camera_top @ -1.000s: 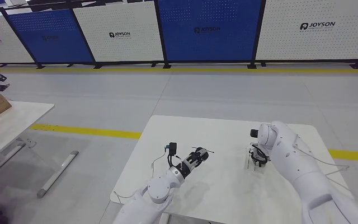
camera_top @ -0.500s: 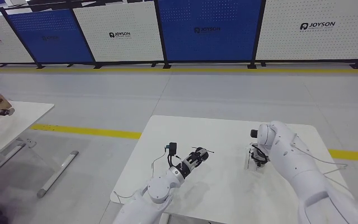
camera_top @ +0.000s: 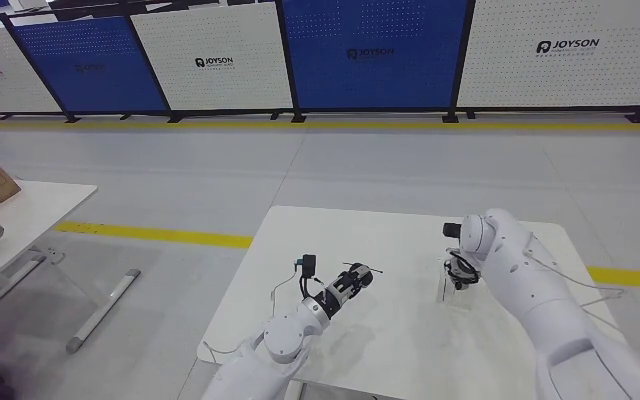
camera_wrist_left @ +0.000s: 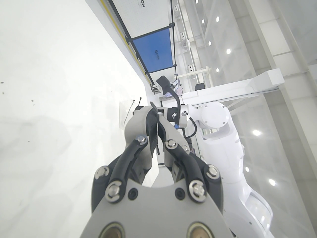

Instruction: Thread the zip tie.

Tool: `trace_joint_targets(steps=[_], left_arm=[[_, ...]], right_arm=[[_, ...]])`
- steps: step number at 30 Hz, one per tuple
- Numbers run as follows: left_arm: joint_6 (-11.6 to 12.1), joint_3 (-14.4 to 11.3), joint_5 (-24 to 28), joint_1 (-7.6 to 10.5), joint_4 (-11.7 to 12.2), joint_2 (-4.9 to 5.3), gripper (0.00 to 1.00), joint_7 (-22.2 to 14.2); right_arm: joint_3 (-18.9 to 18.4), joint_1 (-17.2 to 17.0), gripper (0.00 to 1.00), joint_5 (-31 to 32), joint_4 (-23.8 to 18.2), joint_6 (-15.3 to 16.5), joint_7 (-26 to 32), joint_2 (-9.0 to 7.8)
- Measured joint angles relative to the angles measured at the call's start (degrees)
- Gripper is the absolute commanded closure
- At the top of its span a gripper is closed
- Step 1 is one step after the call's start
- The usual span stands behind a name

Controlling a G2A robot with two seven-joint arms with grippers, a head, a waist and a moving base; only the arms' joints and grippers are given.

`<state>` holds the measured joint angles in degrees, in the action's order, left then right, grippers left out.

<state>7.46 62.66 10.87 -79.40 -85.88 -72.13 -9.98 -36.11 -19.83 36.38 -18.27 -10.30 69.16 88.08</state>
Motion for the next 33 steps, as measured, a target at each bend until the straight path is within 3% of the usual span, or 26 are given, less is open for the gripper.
trace_joint_targets(steps=[8,11,14,17,21,24,25,27,33], left_arm=[[0.0,0.0,0.0,0.00,0.0,0.00,1.00,0.0],[0.0,0.0,0.0,0.00,0.0,0.00,1.00,0.0],[0.0,0.0,0.0,0.00,0.0,0.00,1.00,0.0],[0.0,0.0,0.0,0.00,0.0,0.00,1.00,0.0],[0.0,0.0,0.0,0.00,0.0,0.00,1.00,0.0],[0.0,0.0,0.0,0.00,0.0,0.00,1.00,0.0],[0.0,0.0,0.0,0.00,0.0,0.00,1.00,0.0],[0.0,0.0,0.0,0.00,0.0,0.00,1.00,0.0],[0.0,0.0,0.0,0.00,0.0,0.00,1.00,0.0]], right_arm=[[-3.3,-1.5,1.00,-0.1,-5.6,-0.2,-1.3,-3.30],[-5.8,-3.2,1.00,0.1,-10.8,-0.8,-1.0,-5.64],[-9.6,-6.6,1.00,1.1,-19.3,-1.6,0.5,-8.85],[-15.7,-12.8,1.00,3.5,-32.2,-3.8,2.6,-12.98],[-28.6,-27.3,1.00,7.9,-56.6,-7.0,6.3,-18.80],[-37.3,-37.5,1.00,7.6,-71.1,-5.8,7.3,-21.15],[-39.3,-39.9,1.00,7.0,-74.0,-4.9,7.7,-21.53],[-41.5,-42.6,1.00,6.2,-77.1,-3.4,8.5,-21.87],[-41.4,-42.4,1.00,6.2,-76.9,-3.7,8.5,-21.83]])
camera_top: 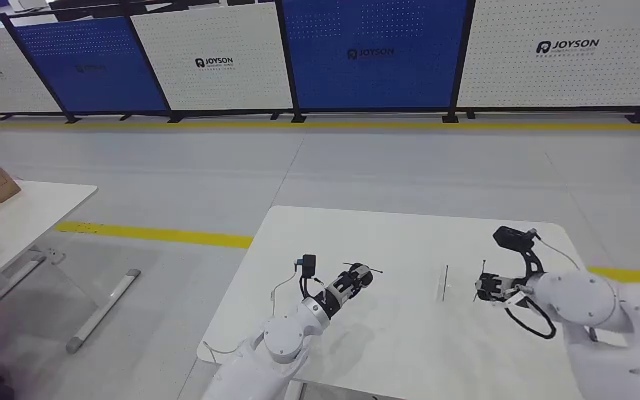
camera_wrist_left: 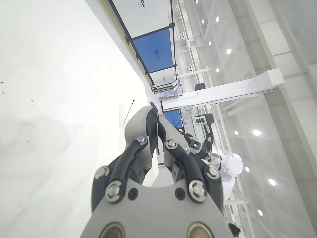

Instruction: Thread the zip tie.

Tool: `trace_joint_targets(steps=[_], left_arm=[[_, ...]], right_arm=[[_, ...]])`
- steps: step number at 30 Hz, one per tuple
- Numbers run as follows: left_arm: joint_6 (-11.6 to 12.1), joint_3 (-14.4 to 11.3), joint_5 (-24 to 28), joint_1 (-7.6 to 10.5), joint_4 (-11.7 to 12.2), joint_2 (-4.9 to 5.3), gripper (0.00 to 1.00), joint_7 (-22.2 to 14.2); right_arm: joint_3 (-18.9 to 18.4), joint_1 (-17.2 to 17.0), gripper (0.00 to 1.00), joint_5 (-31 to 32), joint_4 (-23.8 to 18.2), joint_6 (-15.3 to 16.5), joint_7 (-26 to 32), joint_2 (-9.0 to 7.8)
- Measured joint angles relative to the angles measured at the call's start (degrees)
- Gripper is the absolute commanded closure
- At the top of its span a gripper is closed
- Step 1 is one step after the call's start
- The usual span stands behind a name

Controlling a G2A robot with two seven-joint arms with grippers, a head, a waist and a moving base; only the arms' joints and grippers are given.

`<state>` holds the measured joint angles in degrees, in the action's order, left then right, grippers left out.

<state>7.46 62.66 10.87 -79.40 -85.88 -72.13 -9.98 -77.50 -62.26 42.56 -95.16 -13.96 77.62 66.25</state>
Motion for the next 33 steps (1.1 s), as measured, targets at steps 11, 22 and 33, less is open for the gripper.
trace_joint_targets(steps=[11,22,33], left_arm=[[0.0,0.0,0.0,0.00,0.0,0.00,1.00,0.0],[0.0,0.0,0.0,0.00,0.0,0.00,1.00,0.0],[0.0,0.0,0.0,0.00,0.0,0.00,1.00,0.0]], right_arm=[[0.6,-1.1,1.00,-1.4,0.1,0.4,-2.0,0.18],[4.7,-5.3,1.00,-24.1,1.1,-2.4,-24.2,2.90],[7.2,-4.9,1.00,-26.7,3.2,-3.5,-23.3,3.32]])
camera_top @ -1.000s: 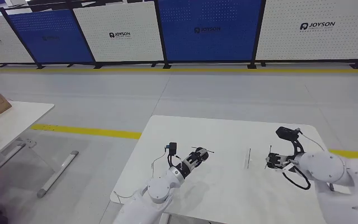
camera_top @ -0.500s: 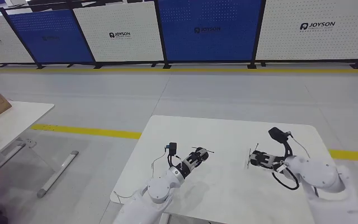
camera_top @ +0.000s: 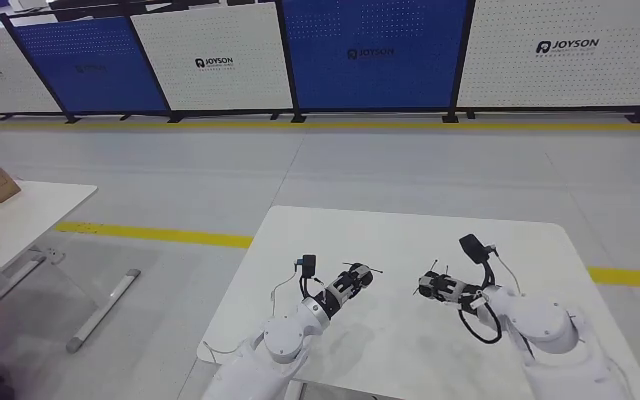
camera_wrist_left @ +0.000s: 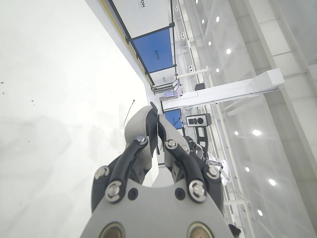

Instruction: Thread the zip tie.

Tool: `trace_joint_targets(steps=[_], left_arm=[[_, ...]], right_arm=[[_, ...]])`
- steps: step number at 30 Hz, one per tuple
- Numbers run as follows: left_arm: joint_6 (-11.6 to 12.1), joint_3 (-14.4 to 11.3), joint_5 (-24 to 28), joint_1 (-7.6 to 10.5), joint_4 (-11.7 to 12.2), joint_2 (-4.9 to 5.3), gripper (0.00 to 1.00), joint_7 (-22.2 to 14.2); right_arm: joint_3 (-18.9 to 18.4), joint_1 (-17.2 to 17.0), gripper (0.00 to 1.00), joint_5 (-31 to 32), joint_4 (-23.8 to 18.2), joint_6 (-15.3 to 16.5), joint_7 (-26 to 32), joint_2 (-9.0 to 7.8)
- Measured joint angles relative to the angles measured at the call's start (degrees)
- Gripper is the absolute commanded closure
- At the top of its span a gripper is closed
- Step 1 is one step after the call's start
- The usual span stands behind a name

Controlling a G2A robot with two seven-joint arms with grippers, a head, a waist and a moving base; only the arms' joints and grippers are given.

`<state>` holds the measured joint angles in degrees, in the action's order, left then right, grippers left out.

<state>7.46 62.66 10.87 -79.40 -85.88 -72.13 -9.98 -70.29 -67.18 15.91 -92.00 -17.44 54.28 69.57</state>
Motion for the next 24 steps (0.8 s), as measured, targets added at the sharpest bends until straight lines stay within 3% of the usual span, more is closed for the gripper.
trace_joint_targets(steps=[13,17,24], left_arm=[[0.0,0.0,0.0,0.00,0.0,0.00,1.00,0.0],[0.0,0.0,0.0,0.00,0.0,0.00,1.00,0.0],[0.0,0.0,0.0,0.00,0.0,0.00,1.00,0.0]], right_arm=[[0.1,-0.2,1.00,0.0,0.1,0.2,-0.4,0.01],[1.2,-1.5,1.00,1.5,0.0,0.8,-4.8,0.10],[-1.8,-6.5,1.00,-8.4,-4.5,2.9,-17.2,0.74]])
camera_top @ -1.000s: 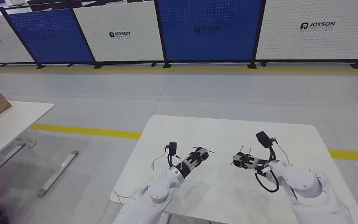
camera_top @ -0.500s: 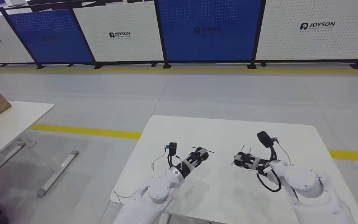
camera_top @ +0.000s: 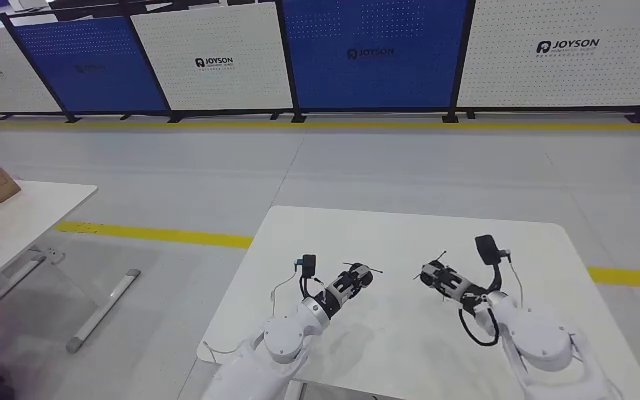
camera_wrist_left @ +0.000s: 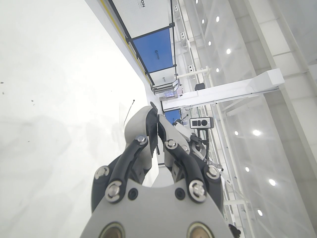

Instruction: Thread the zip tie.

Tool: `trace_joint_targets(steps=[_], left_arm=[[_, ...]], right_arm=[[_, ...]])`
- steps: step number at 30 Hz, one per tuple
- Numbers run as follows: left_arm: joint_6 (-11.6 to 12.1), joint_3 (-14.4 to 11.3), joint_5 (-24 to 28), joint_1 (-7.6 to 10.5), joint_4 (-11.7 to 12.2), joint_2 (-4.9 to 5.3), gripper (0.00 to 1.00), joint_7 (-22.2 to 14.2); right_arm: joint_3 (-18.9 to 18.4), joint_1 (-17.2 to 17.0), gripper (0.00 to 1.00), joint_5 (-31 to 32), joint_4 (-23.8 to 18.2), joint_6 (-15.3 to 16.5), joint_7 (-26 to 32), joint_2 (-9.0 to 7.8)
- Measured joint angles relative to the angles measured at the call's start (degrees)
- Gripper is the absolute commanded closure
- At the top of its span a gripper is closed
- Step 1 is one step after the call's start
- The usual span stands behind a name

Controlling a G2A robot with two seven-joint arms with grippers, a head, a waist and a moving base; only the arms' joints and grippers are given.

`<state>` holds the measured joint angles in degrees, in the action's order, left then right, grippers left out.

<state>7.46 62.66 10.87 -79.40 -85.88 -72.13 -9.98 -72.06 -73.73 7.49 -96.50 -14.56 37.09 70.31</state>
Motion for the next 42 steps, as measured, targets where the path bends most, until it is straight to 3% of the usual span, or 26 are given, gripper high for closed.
trace_joint_targets(steps=[4,10,42], left_arm=[[0.0,0.0,0.0,0.00,0.0,0.00,1.00,0.0],[0.0,0.0,0.0,0.00,0.0,0.00,1.00,0.0],[0.0,0.0,0.0,0.00,0.0,0.00,1.00,0.0]], right_arm=[[0.6,-1.3,1.00,-4.2,-0.9,0.1,-2.9,0.41],[2.4,0.2,1.00,-6.5,0.3,-1.7,-2.3,0.76],[2.3,0.3,1.00,-6.7,0.4,-1.7,-2.2,0.76]])
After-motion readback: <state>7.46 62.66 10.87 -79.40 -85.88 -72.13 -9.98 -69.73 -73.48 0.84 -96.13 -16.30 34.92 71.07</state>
